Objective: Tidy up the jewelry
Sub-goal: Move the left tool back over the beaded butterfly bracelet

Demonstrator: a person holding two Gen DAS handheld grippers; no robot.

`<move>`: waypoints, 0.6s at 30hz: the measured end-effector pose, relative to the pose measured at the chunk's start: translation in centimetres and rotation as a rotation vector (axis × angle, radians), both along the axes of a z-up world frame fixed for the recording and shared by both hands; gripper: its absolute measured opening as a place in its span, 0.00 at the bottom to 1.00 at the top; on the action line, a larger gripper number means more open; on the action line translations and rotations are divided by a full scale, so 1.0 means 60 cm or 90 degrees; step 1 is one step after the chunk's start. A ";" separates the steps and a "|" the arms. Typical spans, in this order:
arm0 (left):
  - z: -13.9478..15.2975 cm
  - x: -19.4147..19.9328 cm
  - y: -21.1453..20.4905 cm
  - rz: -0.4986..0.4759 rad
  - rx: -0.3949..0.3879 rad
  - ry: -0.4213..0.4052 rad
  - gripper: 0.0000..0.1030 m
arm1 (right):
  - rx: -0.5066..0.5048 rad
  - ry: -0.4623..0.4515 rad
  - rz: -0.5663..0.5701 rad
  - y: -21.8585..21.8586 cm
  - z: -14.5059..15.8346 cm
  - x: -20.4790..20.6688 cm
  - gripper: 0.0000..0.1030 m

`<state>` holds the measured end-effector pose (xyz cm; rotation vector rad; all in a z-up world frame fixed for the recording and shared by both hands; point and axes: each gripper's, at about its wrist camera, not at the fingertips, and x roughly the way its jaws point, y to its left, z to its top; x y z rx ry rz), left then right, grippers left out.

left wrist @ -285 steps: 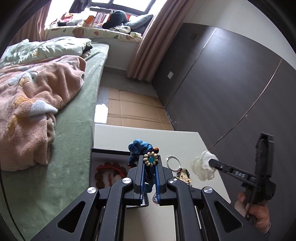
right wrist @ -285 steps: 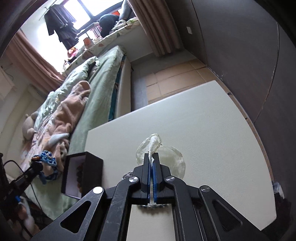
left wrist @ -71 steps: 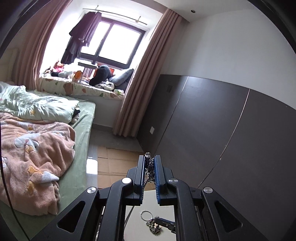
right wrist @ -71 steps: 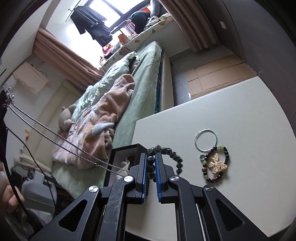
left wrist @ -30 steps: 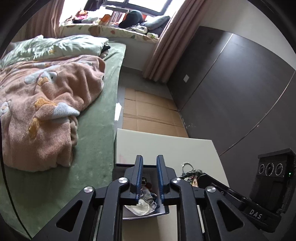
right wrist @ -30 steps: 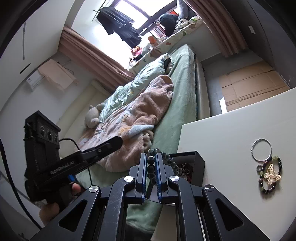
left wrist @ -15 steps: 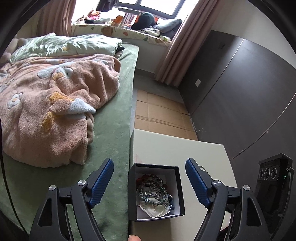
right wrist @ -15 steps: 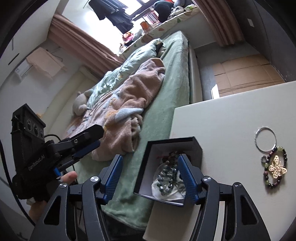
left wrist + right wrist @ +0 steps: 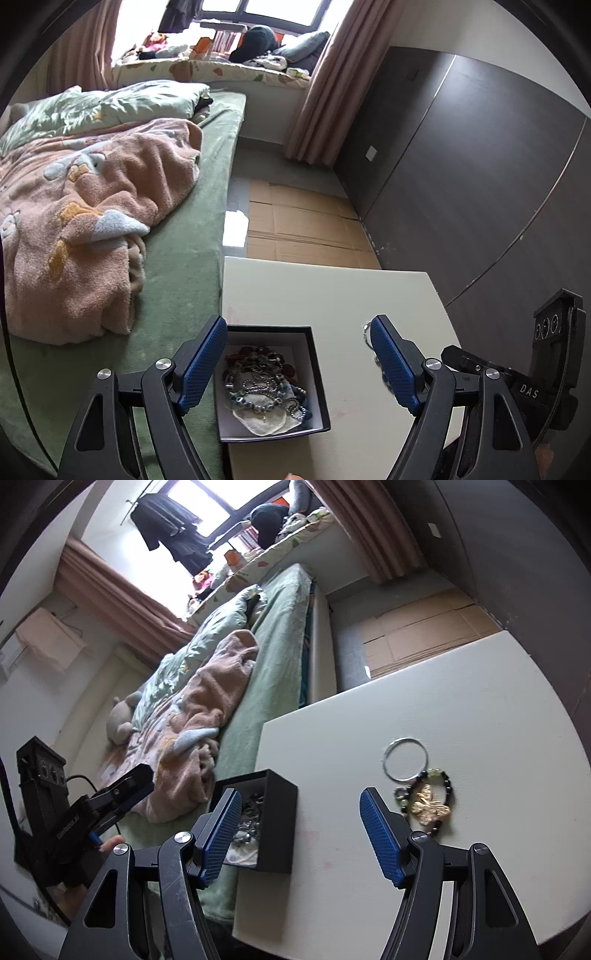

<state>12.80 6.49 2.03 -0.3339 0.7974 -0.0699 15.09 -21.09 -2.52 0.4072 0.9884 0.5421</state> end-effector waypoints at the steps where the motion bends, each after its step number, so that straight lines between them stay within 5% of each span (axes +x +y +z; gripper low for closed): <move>1: 0.000 0.003 -0.011 -0.007 0.005 -0.001 0.78 | -0.007 0.008 -0.011 -0.011 -0.002 0.002 0.65; 11: -0.019 0.038 -0.108 -0.086 0.046 -0.001 0.78 | -0.040 0.076 -0.088 -0.099 -0.028 0.018 0.65; 18: -0.059 0.063 -0.184 -0.146 0.061 0.044 0.62 | -0.024 0.100 -0.114 -0.148 -0.036 0.030 0.65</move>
